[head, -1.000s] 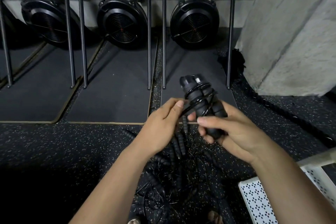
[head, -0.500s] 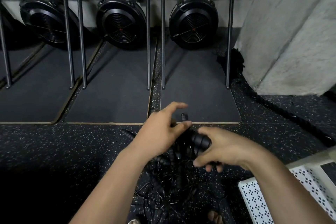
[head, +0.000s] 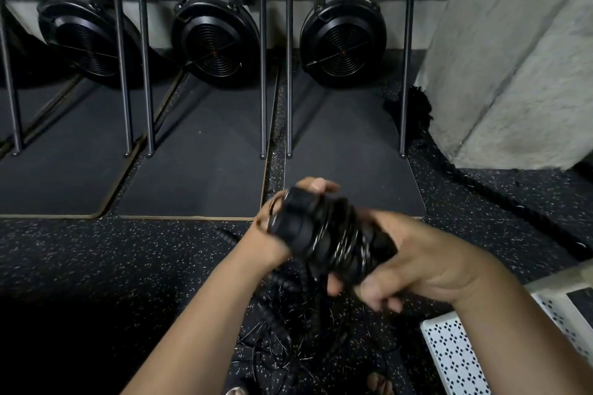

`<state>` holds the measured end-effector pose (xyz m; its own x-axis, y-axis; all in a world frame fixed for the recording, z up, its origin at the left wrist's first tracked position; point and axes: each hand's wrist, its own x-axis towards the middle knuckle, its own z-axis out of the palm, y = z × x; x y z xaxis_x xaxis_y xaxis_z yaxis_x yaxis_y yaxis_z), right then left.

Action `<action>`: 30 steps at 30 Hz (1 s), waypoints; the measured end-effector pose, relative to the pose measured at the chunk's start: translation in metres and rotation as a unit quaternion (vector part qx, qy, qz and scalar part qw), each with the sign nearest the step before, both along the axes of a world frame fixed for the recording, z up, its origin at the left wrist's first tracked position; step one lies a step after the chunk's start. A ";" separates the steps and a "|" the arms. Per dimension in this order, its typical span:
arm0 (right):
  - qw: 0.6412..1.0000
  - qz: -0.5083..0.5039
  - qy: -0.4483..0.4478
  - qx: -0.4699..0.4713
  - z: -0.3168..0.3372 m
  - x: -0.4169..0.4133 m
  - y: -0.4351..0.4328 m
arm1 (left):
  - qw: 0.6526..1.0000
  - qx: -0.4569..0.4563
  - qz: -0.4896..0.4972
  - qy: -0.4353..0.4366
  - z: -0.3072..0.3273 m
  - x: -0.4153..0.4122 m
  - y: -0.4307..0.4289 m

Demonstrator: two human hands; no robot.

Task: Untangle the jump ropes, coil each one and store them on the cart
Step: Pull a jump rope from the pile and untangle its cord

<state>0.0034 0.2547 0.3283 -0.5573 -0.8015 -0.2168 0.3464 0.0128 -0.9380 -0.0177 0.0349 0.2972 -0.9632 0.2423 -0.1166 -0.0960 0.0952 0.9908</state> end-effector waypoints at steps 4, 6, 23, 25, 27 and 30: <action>0.978 -0.198 -0.006 -0.071 -0.003 -0.005 -0.004 | 0.991 -0.120 0.020 0.053 -0.014 -0.002 0.000; 0.954 -0.297 -0.009 -0.043 -0.006 -0.010 -0.003 | 0.988 -0.143 0.030 0.054 -0.015 -0.003 0.002; 0.902 -0.060 0.073 0.422 -0.041 -0.007 -0.009 | 0.959 -0.244 -0.032 0.142 -0.007 0.002 -0.005; 0.905 0.032 0.062 0.420 -0.035 -0.002 -0.014 | 0.966 -0.221 -0.047 0.126 -0.007 0.001 -0.007; 0.917 0.101 0.042 0.384 -0.023 0.003 -0.016 | 0.976 -0.181 -0.071 0.099 -0.009 0.001 -0.009; 0.943 0.149 0.013 0.298 0.001 0.007 -0.011 | 0.983 -0.131 -0.108 0.065 -0.009 0.000 -0.013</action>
<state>0.0102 0.2433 0.3294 -0.3373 -0.6636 -0.6677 0.2203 0.6339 -0.7414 -0.0180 0.0222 0.2882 -0.9033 0.4213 -0.0811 0.0807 0.3525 0.9323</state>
